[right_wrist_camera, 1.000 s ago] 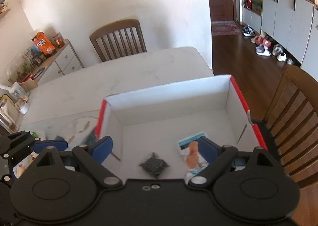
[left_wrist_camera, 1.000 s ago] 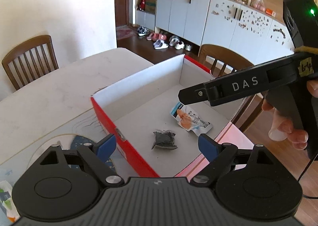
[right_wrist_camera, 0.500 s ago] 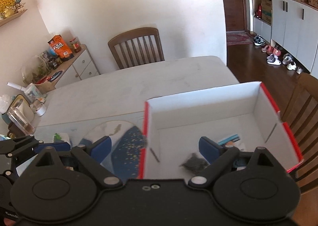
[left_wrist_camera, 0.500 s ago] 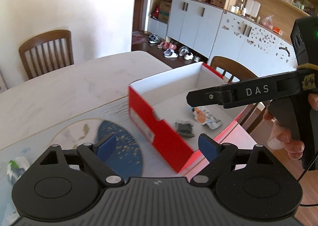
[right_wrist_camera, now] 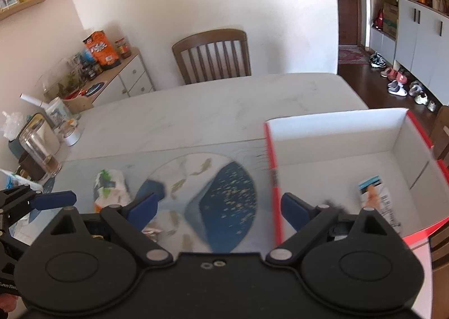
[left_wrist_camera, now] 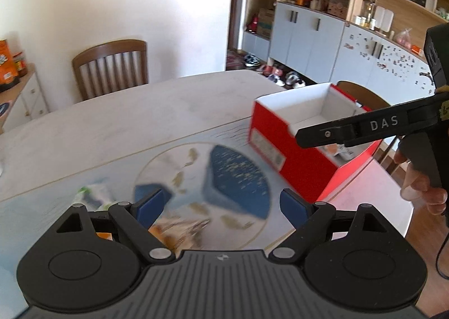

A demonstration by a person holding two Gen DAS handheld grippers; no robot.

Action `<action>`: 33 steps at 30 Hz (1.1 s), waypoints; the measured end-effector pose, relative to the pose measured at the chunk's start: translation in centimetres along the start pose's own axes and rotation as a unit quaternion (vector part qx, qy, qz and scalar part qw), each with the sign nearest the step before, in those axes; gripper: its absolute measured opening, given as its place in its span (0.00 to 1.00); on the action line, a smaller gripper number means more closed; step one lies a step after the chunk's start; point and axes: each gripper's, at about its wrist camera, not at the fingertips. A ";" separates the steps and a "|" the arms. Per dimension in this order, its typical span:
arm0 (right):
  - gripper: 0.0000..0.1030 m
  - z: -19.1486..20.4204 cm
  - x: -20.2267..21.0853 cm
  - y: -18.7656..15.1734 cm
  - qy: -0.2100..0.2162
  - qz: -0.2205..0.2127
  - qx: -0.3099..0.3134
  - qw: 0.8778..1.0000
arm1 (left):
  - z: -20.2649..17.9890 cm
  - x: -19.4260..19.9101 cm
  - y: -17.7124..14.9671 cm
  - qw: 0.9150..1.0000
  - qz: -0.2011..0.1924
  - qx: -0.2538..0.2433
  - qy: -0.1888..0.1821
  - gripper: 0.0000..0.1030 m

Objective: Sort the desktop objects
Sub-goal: 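Move both tools back over the pile of snacks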

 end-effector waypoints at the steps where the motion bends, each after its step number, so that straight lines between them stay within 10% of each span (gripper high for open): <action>1: 0.92 0.6 -0.2 -0.2 0.002 0.001 0.003 1.000 | 0.6 0.3 -0.6 1.000 0.001 0.003 0.004 0.87; 33: 0.92 11.6 -6.0 -5.0 -0.020 0.036 0.097 0.994 | 11.7 3.7 -13.5 0.990 0.026 0.095 0.106 0.87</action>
Point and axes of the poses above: each gripper's, at about its wrist camera, not at the fingertips, and x roughly against the way its jaws point, z to its left, y to its top, and after that the axes turned 6 degrees about z, right-handed
